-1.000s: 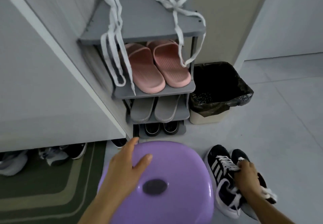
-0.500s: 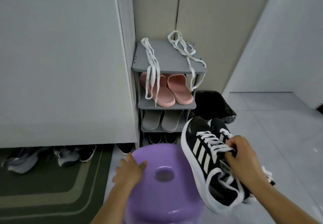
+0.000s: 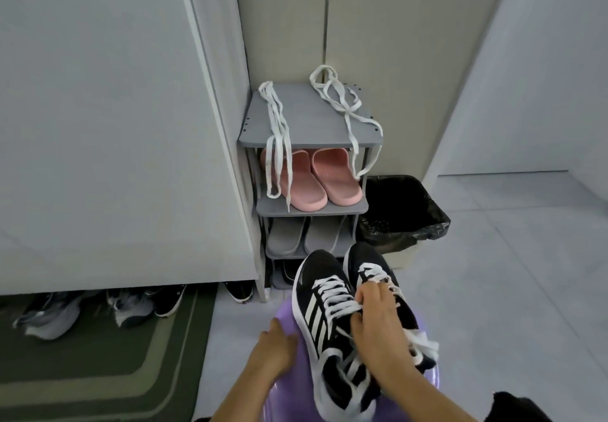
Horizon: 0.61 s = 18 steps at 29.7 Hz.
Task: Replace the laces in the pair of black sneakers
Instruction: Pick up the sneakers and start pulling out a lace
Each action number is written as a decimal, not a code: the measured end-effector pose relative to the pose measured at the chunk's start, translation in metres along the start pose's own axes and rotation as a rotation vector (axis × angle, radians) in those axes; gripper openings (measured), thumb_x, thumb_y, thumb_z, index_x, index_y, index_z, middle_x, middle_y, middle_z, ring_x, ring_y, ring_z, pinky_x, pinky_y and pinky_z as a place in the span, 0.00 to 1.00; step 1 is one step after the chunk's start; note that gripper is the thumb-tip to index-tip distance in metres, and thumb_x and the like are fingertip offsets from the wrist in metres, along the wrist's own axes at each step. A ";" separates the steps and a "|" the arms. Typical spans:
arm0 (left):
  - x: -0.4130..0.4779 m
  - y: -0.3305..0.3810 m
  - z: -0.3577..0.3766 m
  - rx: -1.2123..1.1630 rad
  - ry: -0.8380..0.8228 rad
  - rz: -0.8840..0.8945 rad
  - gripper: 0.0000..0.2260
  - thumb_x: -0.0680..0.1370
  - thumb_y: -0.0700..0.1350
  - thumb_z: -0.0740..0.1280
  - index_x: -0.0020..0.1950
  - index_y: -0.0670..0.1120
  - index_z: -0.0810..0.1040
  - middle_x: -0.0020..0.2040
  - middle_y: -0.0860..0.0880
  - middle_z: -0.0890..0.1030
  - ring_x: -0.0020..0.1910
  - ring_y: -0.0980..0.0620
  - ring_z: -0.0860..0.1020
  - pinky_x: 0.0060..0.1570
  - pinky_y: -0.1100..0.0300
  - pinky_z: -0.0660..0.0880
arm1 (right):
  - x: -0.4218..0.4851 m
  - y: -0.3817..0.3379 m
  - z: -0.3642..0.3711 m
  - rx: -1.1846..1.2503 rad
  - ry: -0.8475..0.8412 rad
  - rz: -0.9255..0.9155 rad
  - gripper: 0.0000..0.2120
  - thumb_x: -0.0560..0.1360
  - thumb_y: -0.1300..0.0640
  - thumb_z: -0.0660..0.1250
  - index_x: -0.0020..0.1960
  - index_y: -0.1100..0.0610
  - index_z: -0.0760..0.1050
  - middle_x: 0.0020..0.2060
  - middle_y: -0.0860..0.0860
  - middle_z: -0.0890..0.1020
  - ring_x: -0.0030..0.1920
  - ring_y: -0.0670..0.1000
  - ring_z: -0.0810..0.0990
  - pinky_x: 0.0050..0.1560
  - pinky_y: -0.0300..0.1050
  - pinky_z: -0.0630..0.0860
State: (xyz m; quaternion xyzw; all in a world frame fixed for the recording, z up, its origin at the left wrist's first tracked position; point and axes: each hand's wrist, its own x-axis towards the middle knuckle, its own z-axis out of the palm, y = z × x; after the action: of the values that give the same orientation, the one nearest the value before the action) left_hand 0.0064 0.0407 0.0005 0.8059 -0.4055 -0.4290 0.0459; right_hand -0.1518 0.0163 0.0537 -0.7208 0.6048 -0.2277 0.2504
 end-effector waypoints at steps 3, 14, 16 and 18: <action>-0.009 0.006 -0.005 0.003 0.073 0.104 0.19 0.81 0.46 0.53 0.72 0.43 0.59 0.69 0.41 0.67 0.66 0.44 0.70 0.63 0.55 0.67 | 0.000 0.005 0.000 0.080 -0.127 0.013 0.12 0.73 0.64 0.63 0.48 0.54 0.61 0.48 0.47 0.63 0.48 0.48 0.65 0.48 0.33 0.60; -0.076 0.046 -0.021 0.127 0.133 0.321 0.12 0.76 0.50 0.67 0.56 0.50 0.71 0.50 0.51 0.77 0.50 0.51 0.76 0.51 0.57 0.73 | 0.008 0.045 -0.079 -0.041 -0.268 0.017 0.08 0.77 0.55 0.61 0.55 0.54 0.72 0.51 0.51 0.77 0.50 0.50 0.76 0.52 0.42 0.72; -0.086 0.041 -0.020 0.180 0.117 0.307 0.14 0.75 0.52 0.67 0.58 0.49 0.70 0.50 0.51 0.78 0.48 0.51 0.77 0.50 0.57 0.73 | 0.011 0.048 -0.085 -0.100 -0.232 0.051 0.09 0.76 0.53 0.62 0.55 0.54 0.71 0.52 0.51 0.75 0.52 0.52 0.76 0.51 0.44 0.71; -0.089 0.034 -0.014 0.151 0.125 0.308 0.16 0.75 0.54 0.67 0.58 0.49 0.69 0.50 0.51 0.78 0.48 0.51 0.77 0.50 0.56 0.74 | 0.013 0.047 -0.089 -0.163 -0.232 0.072 0.09 0.76 0.51 0.62 0.51 0.53 0.67 0.52 0.51 0.74 0.51 0.51 0.74 0.47 0.44 0.70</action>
State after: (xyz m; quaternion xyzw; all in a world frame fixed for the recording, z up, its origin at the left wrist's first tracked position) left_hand -0.0311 0.0764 0.0820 0.7606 -0.5515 -0.3342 0.0754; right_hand -0.2410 -0.0113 0.0927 -0.7381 0.6138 -0.0837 0.2673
